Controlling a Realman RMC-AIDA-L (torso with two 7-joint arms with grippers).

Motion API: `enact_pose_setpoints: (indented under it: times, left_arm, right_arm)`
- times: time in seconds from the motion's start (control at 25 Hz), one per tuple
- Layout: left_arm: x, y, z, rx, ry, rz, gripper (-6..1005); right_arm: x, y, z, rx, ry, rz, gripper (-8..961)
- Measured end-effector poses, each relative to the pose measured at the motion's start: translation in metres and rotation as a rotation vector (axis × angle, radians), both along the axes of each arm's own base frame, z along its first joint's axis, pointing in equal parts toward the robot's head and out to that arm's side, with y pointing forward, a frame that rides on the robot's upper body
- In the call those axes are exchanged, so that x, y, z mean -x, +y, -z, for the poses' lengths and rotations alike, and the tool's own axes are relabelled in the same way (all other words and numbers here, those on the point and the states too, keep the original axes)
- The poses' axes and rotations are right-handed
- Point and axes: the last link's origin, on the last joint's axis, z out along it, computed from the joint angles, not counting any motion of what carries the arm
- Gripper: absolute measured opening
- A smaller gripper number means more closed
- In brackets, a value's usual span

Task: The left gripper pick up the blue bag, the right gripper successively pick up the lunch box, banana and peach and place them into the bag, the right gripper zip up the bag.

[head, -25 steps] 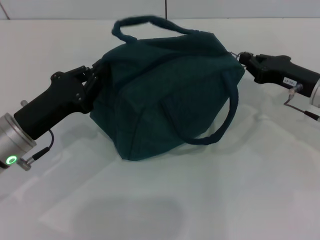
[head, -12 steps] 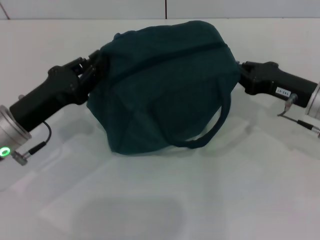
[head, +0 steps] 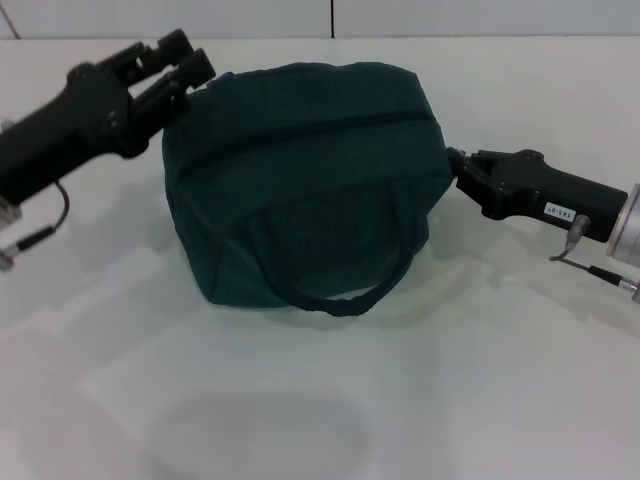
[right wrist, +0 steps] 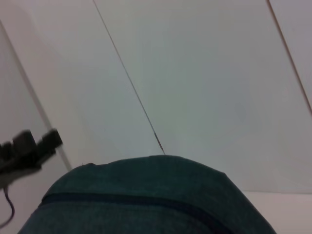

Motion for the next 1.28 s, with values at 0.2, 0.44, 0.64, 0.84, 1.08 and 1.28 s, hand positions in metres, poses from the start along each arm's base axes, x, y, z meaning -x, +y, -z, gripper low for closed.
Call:
enact_pose_setpoints:
  times: [0.2,0.44,0.64,0.84,1.08,1.28]
  left_arm:
    - [-0.03,0.028,-0.003,0.055,0.115,0.06,406]
    - [-0.075,0.069,0.011,0.175,0.347,0.101,429]
    - [-0.112,0.092,0.021,0.317,0.594,0.09,448]
    - [-0.13,0.099,0.035,0.394,0.77,0.069,596]
    - [-0.144,0.1,0.039,0.423,0.818,0.068,650]
    - [-0.149,0.098,0.035,0.38,0.82,0.081,517]
  right_arm:
    - [-0.004,-0.004,0.0,0.002,0.002,0.011,10]
    - [-0.006,-0.007,0.0,0.007,0.01,0.008,10]
    - [-0.008,-0.01,-0.002,-0.001,0.02,0.012,11]
    - [-0.009,-0.012,-0.005,-0.022,0.041,0.011,11]
    - [-0.009,-0.013,-0.006,-0.032,0.05,0.007,12]
    - [-0.013,-0.014,-0.008,-0.05,0.05,0.014,12]
